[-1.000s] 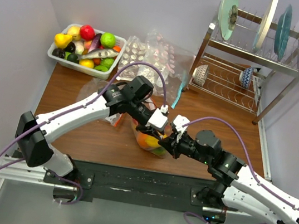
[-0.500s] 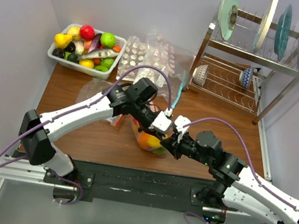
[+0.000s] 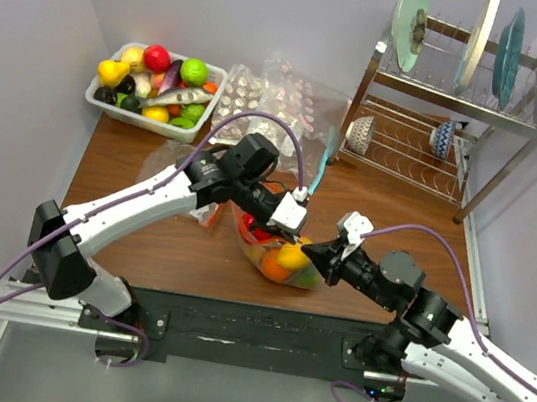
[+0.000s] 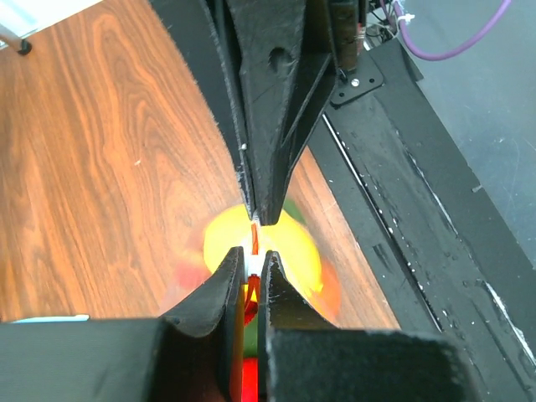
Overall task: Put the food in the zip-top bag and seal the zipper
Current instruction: Zip the zipper food storage bag at the center of the board.
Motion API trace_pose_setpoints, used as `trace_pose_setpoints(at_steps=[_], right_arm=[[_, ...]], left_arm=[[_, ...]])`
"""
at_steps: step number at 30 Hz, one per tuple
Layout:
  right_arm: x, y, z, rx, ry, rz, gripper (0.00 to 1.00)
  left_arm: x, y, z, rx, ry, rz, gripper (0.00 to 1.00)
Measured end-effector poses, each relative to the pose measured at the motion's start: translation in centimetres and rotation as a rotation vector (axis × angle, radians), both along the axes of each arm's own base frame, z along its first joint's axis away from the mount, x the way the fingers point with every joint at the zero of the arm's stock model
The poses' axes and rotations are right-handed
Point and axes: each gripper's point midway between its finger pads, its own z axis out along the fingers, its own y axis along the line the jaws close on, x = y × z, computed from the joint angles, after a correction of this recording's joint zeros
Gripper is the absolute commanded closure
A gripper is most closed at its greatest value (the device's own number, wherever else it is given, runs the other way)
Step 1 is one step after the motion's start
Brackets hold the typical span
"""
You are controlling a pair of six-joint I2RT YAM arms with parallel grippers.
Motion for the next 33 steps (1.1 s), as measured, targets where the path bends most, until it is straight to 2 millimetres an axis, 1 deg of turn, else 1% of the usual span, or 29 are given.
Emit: trace_pose_setpoints(at_steps=[1, 4, 7, 10, 14, 18, 21, 27, 30, 31, 33], right_arm=[[0.0, 0.0, 0.1, 0.005, -0.004, -0.001, 0.94], [0.1, 0.2, 0.1, 0.006, -0.003, 0.001, 0.72], [0.2, 0.5, -0.3, -0.009, 0.006, 0.008, 0.69], [0.2, 1.2, -1.2, -0.038, 0.024, 0.028, 0.66], [0.4, 1.8, -2.5, -0.083, 0.04, 0.044, 0.66], [0.5, 2.1, -2.5, -0.094, 0.026, 0.058, 0.68], [0.6, 2.3, -1.6, -0.091, 0.005, 0.065, 0.68], [0.6, 2.9, 1.1, -0.062, -0.045, 0.098, 0.69], [0.5, 3.3, 1.9, -0.061, -0.063, 0.121, 0.73], [0.6, 3.5, 2.1, -0.063, -0.068, 0.126, 0.76], [0.6, 3.7, 2.2, -0.07, -0.071, 0.132, 0.78]], left_arm=[[0.1, 0.0, 0.1, -0.002, 0.003, 0.006, 1.0], [0.4, 0.3, 0.1, 0.007, 0.006, 0.028, 1.0], [1.5, 1.1, -0.4, 0.037, 0.01, 0.083, 1.0], [2.2, 1.5, -0.5, 0.044, 0.015, 0.111, 1.0], [2.0, 1.5, -0.4, 0.042, 0.022, 0.107, 1.0], [1.7, 1.4, -0.2, 0.034, 0.032, 0.098, 1.0], [1.4, 1.4, 0.3, 0.017, 0.031, 0.089, 1.0], [0.7, 1.7, 1.9, -0.023, 0.013, 0.074, 1.0], [0.3, 1.7, 2.1, -0.03, 0.017, 0.063, 1.0], [0.2, 1.7, 2.1, -0.03, 0.021, 0.06, 1.0], [0.0, 1.7, 2.1, -0.029, 0.025, 0.054, 1.0]])
